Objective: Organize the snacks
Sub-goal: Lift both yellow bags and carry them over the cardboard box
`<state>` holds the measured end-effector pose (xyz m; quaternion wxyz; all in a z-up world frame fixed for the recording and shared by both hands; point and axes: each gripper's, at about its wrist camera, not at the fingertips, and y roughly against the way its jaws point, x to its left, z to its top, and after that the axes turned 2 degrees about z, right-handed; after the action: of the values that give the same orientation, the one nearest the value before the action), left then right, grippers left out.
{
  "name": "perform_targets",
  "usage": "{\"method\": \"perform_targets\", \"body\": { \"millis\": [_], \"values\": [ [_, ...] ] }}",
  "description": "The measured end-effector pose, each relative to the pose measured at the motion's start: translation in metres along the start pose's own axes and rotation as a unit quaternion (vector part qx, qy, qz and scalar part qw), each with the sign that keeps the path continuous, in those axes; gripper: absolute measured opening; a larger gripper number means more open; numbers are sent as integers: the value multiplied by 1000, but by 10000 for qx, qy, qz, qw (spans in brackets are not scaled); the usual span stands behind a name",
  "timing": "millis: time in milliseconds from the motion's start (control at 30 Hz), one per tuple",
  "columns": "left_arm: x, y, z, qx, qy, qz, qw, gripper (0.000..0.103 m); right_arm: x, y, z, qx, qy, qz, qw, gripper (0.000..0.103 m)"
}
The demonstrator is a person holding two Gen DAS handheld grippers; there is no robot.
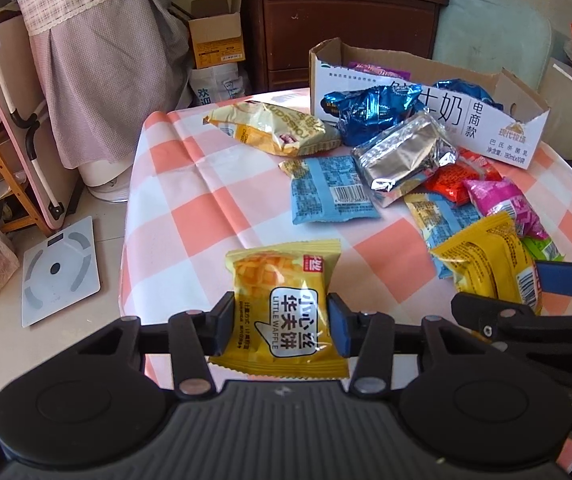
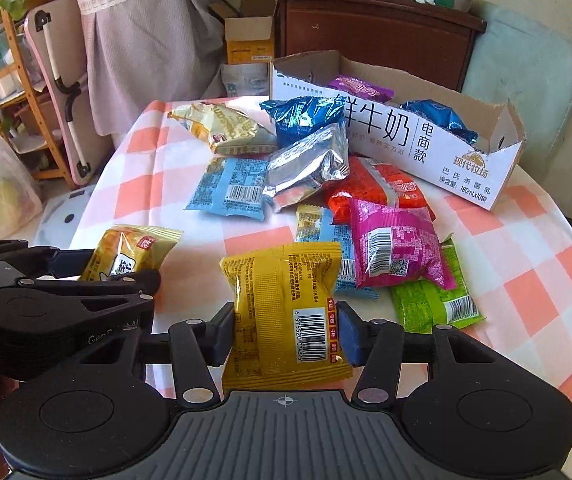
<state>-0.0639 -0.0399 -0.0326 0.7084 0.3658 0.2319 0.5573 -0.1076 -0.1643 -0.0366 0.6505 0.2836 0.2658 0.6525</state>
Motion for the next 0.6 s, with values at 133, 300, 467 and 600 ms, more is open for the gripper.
{"method": "perform_targets", "body": {
  "millis": [133,300,467,600],
  "values": [
    [-2,6,15,-94,-66,-43,9999,46,-6,10,11,-142,-141,-5,9998,51],
    [-5,9,36,-187,-131,-43,9997,46,-16,14,28,-262,-332,14,9991,51],
    [-10,7,54,-187,-136,-98,9997,46,-27,17,44,-381,-462,120,9981,51],
    [-14,2,71,-229,-184,-92,9995,46,-34,15,53,-482,-556,111,9972,51]
  ]
}}
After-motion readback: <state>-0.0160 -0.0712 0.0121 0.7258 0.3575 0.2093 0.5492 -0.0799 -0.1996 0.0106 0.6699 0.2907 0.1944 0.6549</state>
